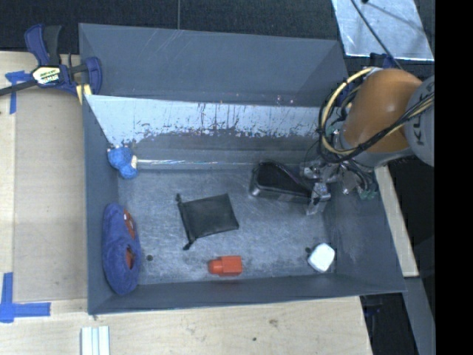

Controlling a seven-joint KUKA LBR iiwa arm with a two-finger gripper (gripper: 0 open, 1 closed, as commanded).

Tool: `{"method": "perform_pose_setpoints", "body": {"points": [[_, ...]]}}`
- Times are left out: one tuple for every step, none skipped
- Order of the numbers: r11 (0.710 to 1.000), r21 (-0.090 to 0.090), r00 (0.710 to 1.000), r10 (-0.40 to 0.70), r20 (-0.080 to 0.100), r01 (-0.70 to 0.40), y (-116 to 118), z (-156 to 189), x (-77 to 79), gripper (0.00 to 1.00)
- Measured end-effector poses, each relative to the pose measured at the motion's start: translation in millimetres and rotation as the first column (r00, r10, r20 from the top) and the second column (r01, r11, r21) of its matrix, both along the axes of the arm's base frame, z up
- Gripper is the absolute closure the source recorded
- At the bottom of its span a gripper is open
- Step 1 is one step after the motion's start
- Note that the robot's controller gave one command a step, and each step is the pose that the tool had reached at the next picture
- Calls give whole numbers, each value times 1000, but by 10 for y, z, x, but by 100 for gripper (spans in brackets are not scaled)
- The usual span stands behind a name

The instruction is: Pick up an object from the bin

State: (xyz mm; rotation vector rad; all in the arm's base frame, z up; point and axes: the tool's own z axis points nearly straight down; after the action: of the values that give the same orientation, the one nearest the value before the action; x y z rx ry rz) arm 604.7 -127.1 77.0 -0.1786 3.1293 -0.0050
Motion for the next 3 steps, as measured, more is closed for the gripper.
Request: {"method": "perform_pose_setpoints", "body": {"points": [[1000,0,1000,0,0,0,0,0,0,100],[1000,0,1000,0,0,0,0,0,0,100],[1000,0,1000,0,0,0,0,0,0,100]]}}
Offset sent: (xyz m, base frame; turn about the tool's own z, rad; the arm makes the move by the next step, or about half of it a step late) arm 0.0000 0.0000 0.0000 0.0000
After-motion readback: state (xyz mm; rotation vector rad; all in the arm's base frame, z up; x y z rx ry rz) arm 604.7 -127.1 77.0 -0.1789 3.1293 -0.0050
